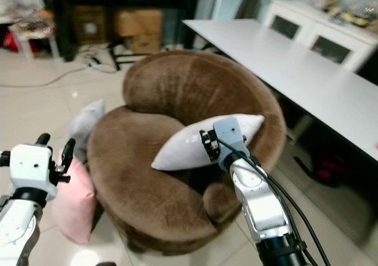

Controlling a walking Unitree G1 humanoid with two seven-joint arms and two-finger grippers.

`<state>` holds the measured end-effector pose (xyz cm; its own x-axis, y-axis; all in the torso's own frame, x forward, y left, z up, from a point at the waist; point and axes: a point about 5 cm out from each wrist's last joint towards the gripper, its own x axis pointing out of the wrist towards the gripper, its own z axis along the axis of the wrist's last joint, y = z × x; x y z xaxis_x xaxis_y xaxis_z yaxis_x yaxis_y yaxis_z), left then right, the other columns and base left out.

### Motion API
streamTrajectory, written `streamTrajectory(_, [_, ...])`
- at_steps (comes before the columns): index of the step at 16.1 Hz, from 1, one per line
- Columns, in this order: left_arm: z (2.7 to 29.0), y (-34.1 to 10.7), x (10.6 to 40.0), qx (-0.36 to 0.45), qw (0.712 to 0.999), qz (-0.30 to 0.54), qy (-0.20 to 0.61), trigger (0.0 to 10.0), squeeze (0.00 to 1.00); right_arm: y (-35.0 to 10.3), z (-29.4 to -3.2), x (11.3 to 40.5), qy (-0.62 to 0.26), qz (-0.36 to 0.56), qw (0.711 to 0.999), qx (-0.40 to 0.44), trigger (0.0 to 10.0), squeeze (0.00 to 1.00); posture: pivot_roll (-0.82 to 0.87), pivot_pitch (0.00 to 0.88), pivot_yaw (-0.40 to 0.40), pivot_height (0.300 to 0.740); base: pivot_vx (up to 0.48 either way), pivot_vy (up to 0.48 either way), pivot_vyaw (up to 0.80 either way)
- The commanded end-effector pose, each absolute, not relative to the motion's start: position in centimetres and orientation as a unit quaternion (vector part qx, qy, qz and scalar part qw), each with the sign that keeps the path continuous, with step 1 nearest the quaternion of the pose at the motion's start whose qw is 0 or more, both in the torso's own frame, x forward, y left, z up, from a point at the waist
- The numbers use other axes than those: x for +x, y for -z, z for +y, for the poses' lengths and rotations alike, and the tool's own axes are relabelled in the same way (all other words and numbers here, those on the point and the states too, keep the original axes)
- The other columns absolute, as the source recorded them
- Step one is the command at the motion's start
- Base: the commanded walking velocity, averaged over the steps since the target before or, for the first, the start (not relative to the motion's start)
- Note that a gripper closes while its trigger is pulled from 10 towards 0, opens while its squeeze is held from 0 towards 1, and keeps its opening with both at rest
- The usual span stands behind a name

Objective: Move the pillow to the sofa from floor

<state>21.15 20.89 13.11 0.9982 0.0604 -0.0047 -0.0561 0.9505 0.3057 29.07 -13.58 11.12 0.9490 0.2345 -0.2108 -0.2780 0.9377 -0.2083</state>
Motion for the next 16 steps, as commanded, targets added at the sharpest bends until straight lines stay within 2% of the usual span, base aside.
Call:
streamTrajectory(1, [20.42,-13.16,21.43,0.15,0.988,0.001,-0.021,10.0,0.0,-11.33,-14.32,29.34,-0.117,0.091,0.983,-0.112,10.0,0.0,0.06,0.0,-0.109,0.74,0.0,0.368,0.0])
streamTrajectory(5, [20.51,-13.24,21.73,0.152,0.988,0.001,-0.017,10.0,0.0,-11.2,-14.19,29.42,-0.121,0.093,0.982,-0.114,10.0,0.0,0.06,0.0,-0.1,0.74,0.0,0.328,0.0])
streamTrajectory(10, [20.16,-13.28,21.96,0.168,0.986,-0.007,-0.009,10.0,0.0,-11.2,-14.11,29.6,-0.127,0.095,0.98,-0.119,10.0,0.0,0.06,0.0,-0.109,0.74,0.0,-0.048,0.0])
streamTrajectory(13, [20.15,-12.99,21.97,0.143,0.99,-0.002,-0.017,10.0,0.0,-11.3,-14.11,29.74,-0.132,0.096,0.979,-0.123,10.0,0.0,0.06,0.0,-0.121,0.74,0.0,-0.082,0.0])
streamTrajectory(16, [20.22,-12.99,21.9,0.141,0.99,-0.004,-0.022,10.0,0.0,-11.41,-13.97,29.95,-0.139,0.095,0.978,-0.126,10.0,0.0,0.07,0.0,-0.132,0.74,0.0,0.422,0.0])
